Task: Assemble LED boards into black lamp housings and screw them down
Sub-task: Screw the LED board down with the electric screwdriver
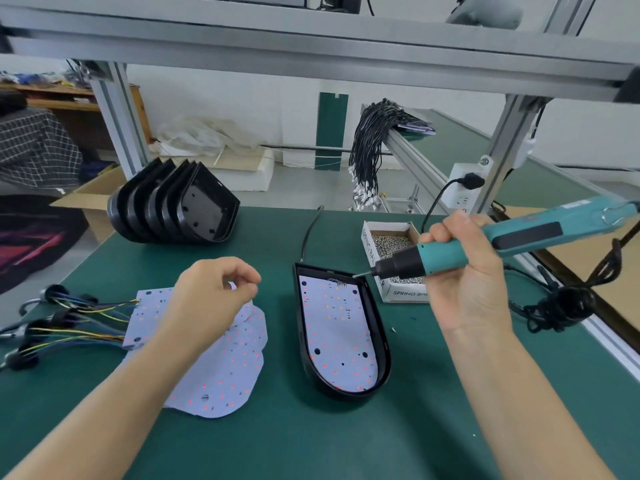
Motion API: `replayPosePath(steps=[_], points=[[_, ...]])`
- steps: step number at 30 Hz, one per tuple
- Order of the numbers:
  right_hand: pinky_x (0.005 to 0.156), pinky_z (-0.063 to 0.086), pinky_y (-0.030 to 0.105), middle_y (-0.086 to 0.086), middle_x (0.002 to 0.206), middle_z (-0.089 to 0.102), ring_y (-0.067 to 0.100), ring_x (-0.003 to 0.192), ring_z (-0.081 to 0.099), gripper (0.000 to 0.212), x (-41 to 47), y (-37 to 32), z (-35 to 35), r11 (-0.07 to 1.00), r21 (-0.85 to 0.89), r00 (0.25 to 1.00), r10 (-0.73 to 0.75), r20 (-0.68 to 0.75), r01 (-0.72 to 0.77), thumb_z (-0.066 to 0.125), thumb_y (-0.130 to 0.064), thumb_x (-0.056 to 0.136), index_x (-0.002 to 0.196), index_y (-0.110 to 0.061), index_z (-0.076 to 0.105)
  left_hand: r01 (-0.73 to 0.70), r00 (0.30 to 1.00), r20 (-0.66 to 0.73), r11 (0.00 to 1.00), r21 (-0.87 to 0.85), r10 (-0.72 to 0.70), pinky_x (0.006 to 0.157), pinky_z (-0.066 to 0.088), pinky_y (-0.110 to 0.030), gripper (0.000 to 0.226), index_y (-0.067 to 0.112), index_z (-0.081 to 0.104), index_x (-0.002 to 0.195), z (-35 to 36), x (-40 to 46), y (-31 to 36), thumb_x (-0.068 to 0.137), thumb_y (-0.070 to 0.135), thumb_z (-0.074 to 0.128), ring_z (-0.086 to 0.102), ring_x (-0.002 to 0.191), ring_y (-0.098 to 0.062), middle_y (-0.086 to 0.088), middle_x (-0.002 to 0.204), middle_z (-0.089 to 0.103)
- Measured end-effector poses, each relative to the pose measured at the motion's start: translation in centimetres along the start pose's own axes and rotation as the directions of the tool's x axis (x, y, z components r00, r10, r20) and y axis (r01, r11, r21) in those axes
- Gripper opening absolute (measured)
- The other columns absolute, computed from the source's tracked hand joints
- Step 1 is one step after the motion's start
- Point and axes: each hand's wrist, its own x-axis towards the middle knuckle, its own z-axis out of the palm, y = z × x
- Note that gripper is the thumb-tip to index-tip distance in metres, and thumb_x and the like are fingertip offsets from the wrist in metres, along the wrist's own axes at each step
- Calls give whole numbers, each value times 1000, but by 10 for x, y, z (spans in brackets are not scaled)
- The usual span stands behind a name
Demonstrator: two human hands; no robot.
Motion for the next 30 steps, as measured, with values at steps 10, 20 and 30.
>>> replayPosePath(steps=[10, 20, 30], points=[[65, 49, 23, -7, 61, 51, 9, 58, 52, 32, -3, -22, -12, 999, -12, 999, -44, -18, 43, 58, 0, 88, 70, -24, 46, -617, 780, 498, 599, 511, 379, 88, 30, -30, 18, 33, 72, 101, 90, 1, 51, 90, 34, 57, 49, 98, -14, 10, 97, 67], [65, 49, 24, -7, 63, 51, 9, 58, 53, 31, -6, -34, -27, 999, 7, 998, -44, -48, 44, 62, -1, 84, 69, -24, 48, -463, 880, 432, 552, 693, 196, 55, 28, -25, 20, 23, 70, 86, 140, -4, 55, 82, 9, 56, 64, 90, -24, -2, 94, 71], [66, 50, 24, -6, 64, 48, 9, 58, 52, 30, -8, -40, -23, 998, 27, 999, -48, -21, 48, 60, 0, 86, 72, -23, 46, 129, 913, 407, 930, -344, 24, 50, 46, -17, 19, 11, 65, 63, 86, 1, 56, 74, -1, 74, 55, 49, -7, 0, 58, 63]])
